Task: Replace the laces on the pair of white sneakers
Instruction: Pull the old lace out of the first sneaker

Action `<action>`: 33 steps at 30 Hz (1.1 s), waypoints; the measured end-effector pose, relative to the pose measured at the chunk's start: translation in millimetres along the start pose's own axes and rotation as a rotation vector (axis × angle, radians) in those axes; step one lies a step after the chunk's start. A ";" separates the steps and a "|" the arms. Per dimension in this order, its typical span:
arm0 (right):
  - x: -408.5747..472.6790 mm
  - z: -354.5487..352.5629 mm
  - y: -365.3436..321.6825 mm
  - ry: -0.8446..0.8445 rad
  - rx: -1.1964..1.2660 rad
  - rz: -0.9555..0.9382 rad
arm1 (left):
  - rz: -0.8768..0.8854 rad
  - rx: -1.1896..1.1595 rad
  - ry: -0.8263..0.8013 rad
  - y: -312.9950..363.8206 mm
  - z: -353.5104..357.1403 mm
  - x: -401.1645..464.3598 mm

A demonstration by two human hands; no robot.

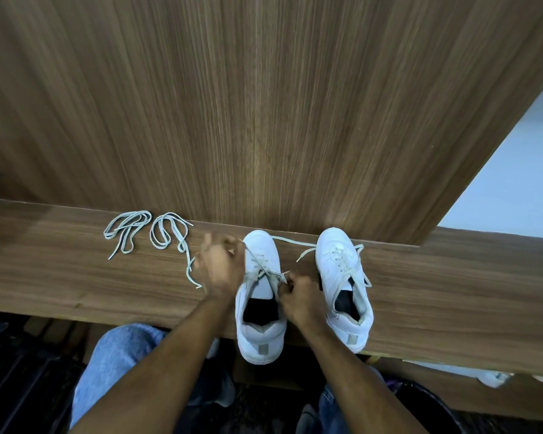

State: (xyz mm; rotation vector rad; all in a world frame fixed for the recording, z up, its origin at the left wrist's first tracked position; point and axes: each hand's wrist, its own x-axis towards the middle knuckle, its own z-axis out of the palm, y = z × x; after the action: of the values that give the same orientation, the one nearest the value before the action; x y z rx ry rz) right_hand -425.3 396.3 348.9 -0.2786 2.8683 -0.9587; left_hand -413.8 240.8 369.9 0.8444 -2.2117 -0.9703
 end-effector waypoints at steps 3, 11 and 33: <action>1.2 1.0 1.7 -0.011 -0.009 0.009 | -0.332 -0.273 0.113 -7.5 -10.7 22.7; 1.7 0.1 0.3 -0.010 -0.038 0.020 | 0.415 0.401 -0.326 -10.4 6.7 -31.1; 1.9 0.2 2.0 0.004 -0.012 0.015 | 0.265 0.354 -0.255 0.1 -3.3 -2.9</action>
State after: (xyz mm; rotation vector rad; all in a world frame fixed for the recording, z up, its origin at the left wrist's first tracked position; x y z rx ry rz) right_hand -427.4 397.4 347.4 -0.2564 2.8764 -0.9408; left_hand -409.7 241.6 371.1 0.5753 -2.6833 -0.5948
